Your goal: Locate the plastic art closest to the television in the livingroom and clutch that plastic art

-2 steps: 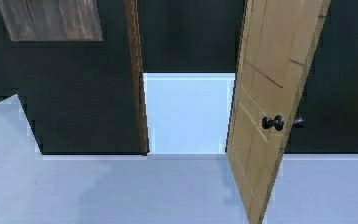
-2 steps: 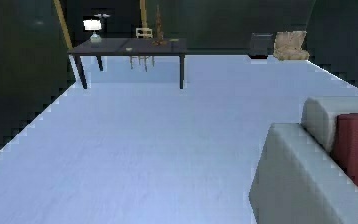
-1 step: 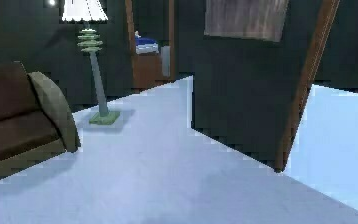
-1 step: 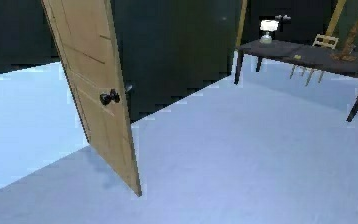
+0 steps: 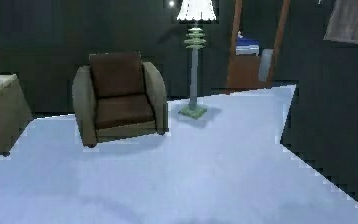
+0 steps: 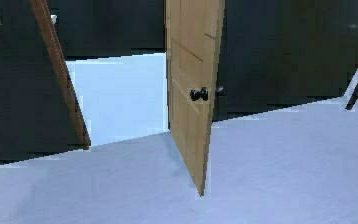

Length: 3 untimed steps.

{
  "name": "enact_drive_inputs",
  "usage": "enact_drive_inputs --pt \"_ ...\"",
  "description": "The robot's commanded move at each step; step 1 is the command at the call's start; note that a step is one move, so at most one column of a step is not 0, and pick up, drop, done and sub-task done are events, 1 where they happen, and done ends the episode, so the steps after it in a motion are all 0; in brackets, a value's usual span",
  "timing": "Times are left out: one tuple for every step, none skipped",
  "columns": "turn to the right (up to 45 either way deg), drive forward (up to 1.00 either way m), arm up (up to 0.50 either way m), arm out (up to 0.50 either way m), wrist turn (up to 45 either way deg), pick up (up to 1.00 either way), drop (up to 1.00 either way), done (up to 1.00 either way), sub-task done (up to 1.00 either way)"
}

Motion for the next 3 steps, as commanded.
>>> enact_drive_inputs --pt "0.0 0.30 0.00 0.00 0.0 0.00 0.00 0.00 0.00" --pt "-45.0 0.00 0.00 0.00 0.0 0.00 0.00 0.00 0.00" --pt "-3.0 0.00 0.00 0.00 0.0 0.00 0.00 0.00 0.00"
